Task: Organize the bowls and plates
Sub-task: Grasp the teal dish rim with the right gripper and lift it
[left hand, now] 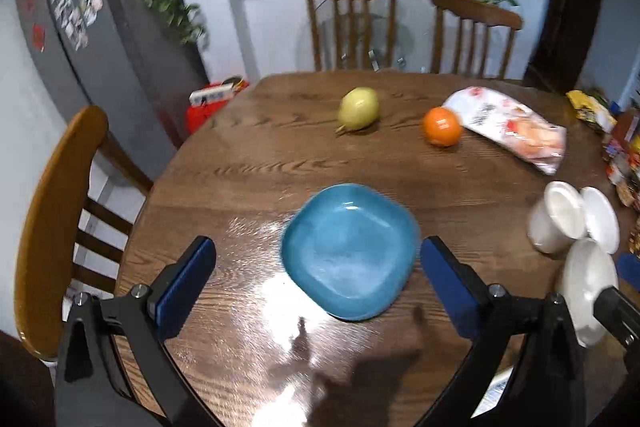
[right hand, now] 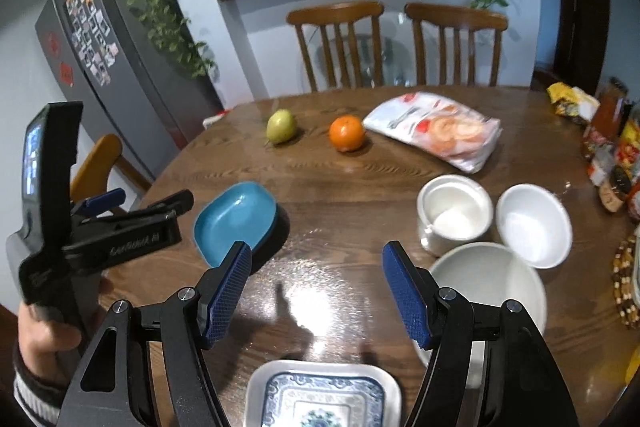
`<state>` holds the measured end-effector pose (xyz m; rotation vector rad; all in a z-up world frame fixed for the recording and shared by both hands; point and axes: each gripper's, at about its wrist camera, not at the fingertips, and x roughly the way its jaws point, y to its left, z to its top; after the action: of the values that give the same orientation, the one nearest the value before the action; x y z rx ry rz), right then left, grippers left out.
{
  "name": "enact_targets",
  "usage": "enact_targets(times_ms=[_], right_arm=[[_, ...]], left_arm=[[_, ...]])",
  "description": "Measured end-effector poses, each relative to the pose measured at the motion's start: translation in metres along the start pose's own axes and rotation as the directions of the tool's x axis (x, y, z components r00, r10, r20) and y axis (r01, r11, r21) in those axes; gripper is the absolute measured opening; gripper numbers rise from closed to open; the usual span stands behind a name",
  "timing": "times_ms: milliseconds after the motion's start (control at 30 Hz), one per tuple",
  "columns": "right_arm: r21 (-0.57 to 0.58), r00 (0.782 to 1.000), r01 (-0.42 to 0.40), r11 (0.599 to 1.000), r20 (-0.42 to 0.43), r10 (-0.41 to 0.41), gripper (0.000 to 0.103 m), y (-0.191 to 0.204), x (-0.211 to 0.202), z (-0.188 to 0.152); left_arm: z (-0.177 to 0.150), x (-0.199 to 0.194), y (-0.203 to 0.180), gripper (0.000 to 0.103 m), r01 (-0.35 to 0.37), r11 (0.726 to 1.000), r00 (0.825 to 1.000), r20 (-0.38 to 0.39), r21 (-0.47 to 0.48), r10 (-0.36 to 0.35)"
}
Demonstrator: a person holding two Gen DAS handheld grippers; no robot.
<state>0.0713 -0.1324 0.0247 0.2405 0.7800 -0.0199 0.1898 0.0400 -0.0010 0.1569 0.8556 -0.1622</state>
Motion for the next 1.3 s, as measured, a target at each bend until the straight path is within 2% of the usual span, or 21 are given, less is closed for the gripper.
enact_targets(times_ms=[133,200,333,433,533,567,667,733,800,900,1067,1133,1300], right_arm=[[0.022,0.997,-0.023,1.0,-0.074,0.024,0.069,0.005,0.035,-0.005],[0.035,0.994,-0.037,0.999,-0.103,0.041,0.069,0.007,0.05,-0.008],[0.057,0.986,-0.062,0.996,-0.152,0.07,0.069,0.011,0.083,-0.013],[0.078,0.979,-0.077,0.994,-0.184,0.091,0.069,0.012,0.101,-0.016],[0.094,0.973,-0.083,0.992,-0.206,0.101,0.069,0.012,0.113,-0.018],[0.096,0.973,-0.081,0.992,-0.21,0.1,0.069,0.013,0.116,-0.018],[0.102,0.969,-0.074,0.992,-0.227,0.096,0.069,0.012,0.125,-0.019],[0.101,0.969,-0.069,0.993,-0.231,0.09,0.069,0.013,0.128,-0.018],[0.104,0.969,-0.063,0.993,-0.233,0.086,0.069,0.011,0.134,-0.016],[0.11,0.969,-0.06,0.992,-0.233,0.085,0.069,0.01,0.14,-0.012],[0.129,0.961,-0.046,0.991,-0.266,0.079,0.069,0.005,0.149,-0.016],[0.147,0.957,-0.049,0.988,-0.277,0.089,0.069,0.002,0.151,-0.018],[0.132,0.951,-0.051,0.99,-0.295,0.088,0.054,0.001,0.154,-0.019]], left_arm=[[-0.004,0.038,0.011,0.101,-0.018,1.0,0.999,-0.042,-0.005,0.018],[-0.007,0.06,0.017,0.1,-0.021,1.0,0.996,-0.087,-0.017,0.019],[-0.011,0.091,0.028,0.093,0.006,0.997,0.988,-0.152,-0.072,-0.017],[-0.005,0.105,0.032,0.087,0.007,0.998,0.989,-0.144,-0.061,-0.016],[0.004,0.119,0.034,0.087,0.016,0.999,0.991,-0.136,-0.034,-0.021],[0.006,0.123,0.034,0.084,0.02,0.999,0.99,-0.14,-0.025,-0.024],[0.006,0.137,0.035,0.066,0.057,0.998,0.981,-0.185,-0.003,-0.057],[0.006,0.134,0.035,0.059,0.115,0.993,0.975,-0.19,0.0,-0.113],[0.005,0.131,0.031,0.043,0.147,0.989,0.97,-0.2,0.025,-0.139],[0.001,0.125,0.022,0.033,0.199,0.979,0.957,-0.225,0.053,-0.182],[-0.013,0.112,0.004,0.032,0.269,0.959,0.936,-0.257,0.088,-0.239],[-0.018,0.107,-0.005,0.027,0.293,0.95,0.929,-0.267,0.106,-0.257],[-0.03,0.097,-0.017,0.026,0.353,0.931,0.905,-0.286,0.091,-0.315]])
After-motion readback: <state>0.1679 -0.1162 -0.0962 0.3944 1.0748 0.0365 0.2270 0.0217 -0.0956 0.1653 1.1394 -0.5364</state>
